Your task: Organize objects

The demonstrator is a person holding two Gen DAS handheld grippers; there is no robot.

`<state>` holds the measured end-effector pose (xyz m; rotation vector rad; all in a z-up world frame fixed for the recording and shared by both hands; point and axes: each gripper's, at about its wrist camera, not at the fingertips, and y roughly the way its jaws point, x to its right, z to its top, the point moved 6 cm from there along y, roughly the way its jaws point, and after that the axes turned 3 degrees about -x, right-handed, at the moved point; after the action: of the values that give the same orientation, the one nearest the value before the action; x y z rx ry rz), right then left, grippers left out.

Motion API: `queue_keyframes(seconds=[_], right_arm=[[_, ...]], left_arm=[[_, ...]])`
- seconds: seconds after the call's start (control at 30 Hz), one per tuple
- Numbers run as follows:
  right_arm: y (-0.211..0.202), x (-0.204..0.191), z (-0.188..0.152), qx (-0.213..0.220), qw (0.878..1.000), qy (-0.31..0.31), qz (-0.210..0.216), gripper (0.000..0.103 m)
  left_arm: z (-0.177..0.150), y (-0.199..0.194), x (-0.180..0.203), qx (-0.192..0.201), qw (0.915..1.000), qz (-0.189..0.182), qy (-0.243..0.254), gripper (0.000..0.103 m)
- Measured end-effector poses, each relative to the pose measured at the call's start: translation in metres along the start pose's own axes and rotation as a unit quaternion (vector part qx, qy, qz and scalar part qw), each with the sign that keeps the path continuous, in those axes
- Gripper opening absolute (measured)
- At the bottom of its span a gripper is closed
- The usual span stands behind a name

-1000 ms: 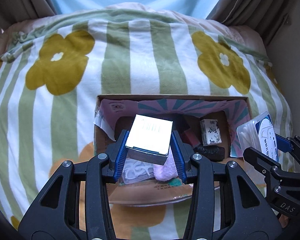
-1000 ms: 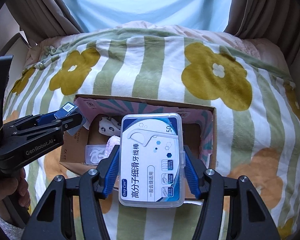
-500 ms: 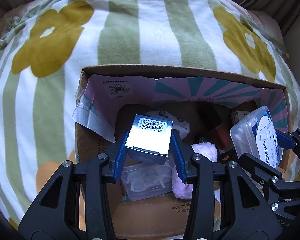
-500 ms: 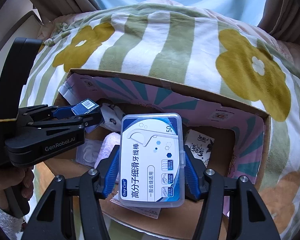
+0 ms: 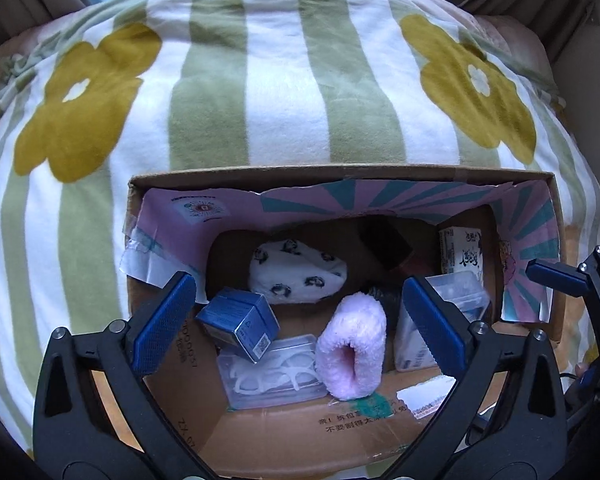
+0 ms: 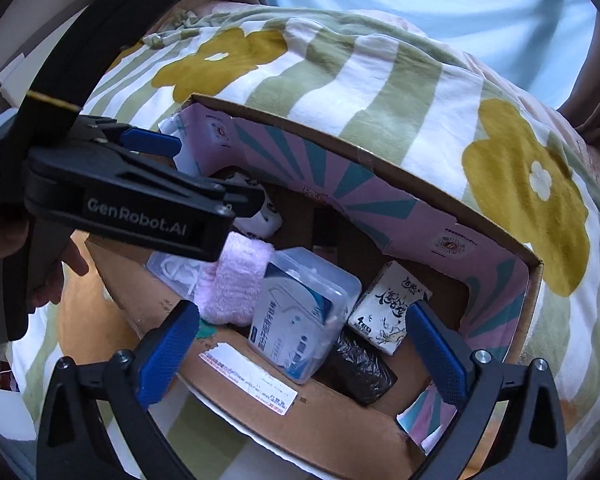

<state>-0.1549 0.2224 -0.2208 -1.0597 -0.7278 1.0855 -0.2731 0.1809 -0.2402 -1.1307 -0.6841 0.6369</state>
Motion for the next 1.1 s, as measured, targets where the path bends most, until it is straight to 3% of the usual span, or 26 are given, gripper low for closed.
queue_keyframes(seconds=[0.13, 0.63, 0.87, 1.1], right_arm=[[0.004, 0.003, -0.007, -0.014, 1.000, 0.012, 0.003, 0.103], [-0.012, 0.006, -0.006, -0.003, 0.999, 0.032, -0.022, 0.103], [-0.045, -0.005, -0.005, 0.010, 0.999, 0.028, -0.025, 0.103], [-0.101, -0.023, -0.011, 0.027, 0.998, 0.038, -0.035, 0.103]], left_arm=[[-0.001, 0.002, 0.000, -0.004, 1.0000, 0.002, -0.007, 0.103], [-0.004, -0.016, 0.002, 0.009, 0.9999, 0.008, 0.003, 0.103], [-0.011, -0.056, 0.006, 0.024, 0.9997, 0.004, 0.003, 0.103], [-0.034, -0.129, 0.011, 0.054, 0.9985, 0.000, 0.003, 0.103]])
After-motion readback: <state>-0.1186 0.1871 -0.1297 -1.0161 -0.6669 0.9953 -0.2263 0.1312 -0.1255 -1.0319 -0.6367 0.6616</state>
